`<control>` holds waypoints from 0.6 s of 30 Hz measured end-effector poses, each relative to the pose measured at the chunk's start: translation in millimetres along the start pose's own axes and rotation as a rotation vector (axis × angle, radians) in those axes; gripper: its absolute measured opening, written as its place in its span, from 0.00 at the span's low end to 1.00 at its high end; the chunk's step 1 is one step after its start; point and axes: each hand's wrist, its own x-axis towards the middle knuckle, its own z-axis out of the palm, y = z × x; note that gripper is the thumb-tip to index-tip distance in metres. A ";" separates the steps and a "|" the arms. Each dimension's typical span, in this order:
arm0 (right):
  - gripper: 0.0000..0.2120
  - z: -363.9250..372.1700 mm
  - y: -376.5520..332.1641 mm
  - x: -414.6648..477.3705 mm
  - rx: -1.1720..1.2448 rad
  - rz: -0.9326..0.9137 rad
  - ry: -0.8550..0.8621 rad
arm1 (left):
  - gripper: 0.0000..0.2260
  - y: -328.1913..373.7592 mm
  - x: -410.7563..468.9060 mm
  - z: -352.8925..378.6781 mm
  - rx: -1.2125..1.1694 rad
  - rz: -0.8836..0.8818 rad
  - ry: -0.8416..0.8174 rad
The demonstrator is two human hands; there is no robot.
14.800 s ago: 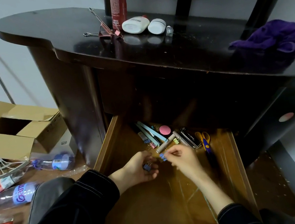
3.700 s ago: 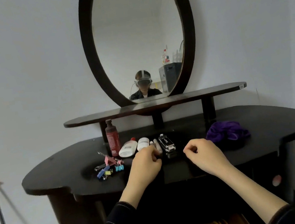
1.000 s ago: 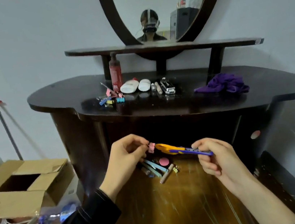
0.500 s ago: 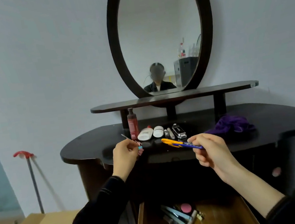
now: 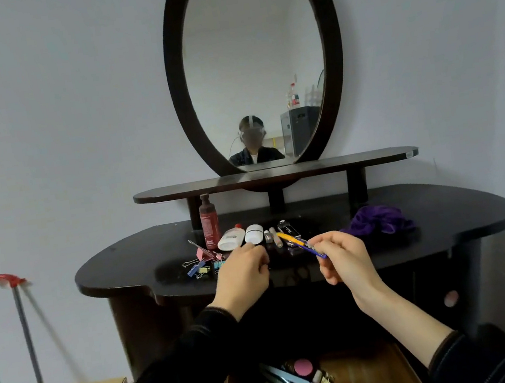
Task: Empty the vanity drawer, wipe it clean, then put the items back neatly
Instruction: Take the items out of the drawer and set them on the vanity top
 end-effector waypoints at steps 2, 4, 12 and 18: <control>0.09 -9.6 3.4 5.8 -0.077 -0.049 0.036 | 0.05 12.6 17.4 6.9 0.020 0.023 -0.095; 0.08 -22.8 8.9 13.2 -0.176 -0.094 0.070 | 0.07 18.5 29.7 15.5 0.020 0.030 -0.173; 0.08 -37.1 24.4 81.1 -0.687 -0.079 0.047 | 0.10 5.9 42.8 34.8 -0.028 -0.016 -0.235; 0.07 -7.4 36.0 126.9 -1.203 -0.121 0.049 | 0.10 -1.8 43.6 43.8 -0.032 -0.037 -0.135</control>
